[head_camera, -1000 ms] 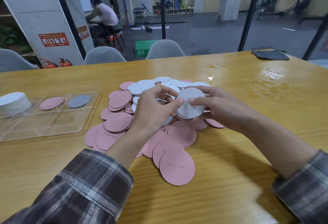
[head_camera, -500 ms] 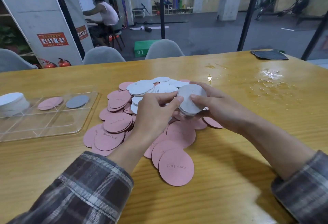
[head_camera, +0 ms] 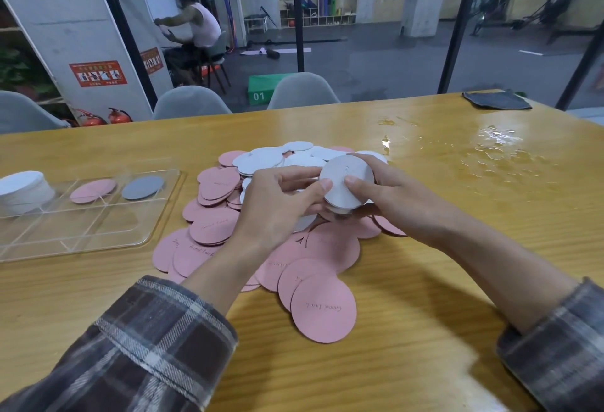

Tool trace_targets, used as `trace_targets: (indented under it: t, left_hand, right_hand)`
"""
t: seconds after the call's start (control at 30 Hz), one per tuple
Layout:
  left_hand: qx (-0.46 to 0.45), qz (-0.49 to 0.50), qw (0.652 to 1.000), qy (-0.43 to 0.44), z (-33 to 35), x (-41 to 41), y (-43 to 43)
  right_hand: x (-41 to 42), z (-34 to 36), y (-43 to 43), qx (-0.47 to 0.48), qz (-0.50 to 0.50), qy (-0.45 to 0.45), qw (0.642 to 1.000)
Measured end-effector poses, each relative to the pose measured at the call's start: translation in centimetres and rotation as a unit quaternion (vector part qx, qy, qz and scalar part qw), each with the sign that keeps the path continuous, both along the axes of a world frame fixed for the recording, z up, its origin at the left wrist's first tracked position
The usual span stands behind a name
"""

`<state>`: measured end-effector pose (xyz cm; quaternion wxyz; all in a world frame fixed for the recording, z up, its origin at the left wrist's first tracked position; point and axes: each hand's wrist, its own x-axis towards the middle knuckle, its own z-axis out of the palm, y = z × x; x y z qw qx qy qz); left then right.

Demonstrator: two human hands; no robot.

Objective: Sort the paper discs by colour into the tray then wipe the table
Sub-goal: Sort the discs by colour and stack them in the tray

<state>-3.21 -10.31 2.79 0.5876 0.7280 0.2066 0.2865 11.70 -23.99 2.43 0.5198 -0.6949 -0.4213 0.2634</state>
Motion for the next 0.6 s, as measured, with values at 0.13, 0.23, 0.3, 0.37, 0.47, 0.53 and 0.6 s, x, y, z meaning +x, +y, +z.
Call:
trace_targets:
  t: [0.13,0.23,0.3,0.37,0.47,0.53,0.6]
  left_hand:
    - [0.180,0.035,0.982,0.041,-0.4,-1.4,2.4]
    - [0.335,0.081,0.932,0.109,-1.1,-2.9,4.2]
    - [0.362,0.073,0.917,0.149,-1.6,-3.4,4.6]
    - [0.374,0.068,0.909,0.171,-1.6,-3.6,4.6]
    - [0.370,0.057,0.909,0.183,-1.5,-3.7,4.4]
    - [0.364,0.049,0.913,0.178,-1.5,-3.9,4.5]
    - [0.347,0.043,0.922,0.163,-1.4,-4.0,4.6]
  right_hand:
    - [-0.2,0.0,0.3,-0.007,-0.017,-0.038,0.999]
    - [-0.2,-0.2,0.4,-0.011,-0.034,-0.038,0.999]
    - [-0.3,-0.3,0.3,-0.007,-0.041,-0.033,0.999]
    - [-0.3,-0.4,0.3,0.006,-0.038,-0.035,0.999]
    - [-0.3,-0.6,0.4,0.022,-0.043,-0.052,0.998]
    - [-0.4,-0.6,0.5,0.029,-0.046,-0.062,0.997]
    - [-0.5,-0.6,0.6,0.032,-0.049,-0.060,0.996]
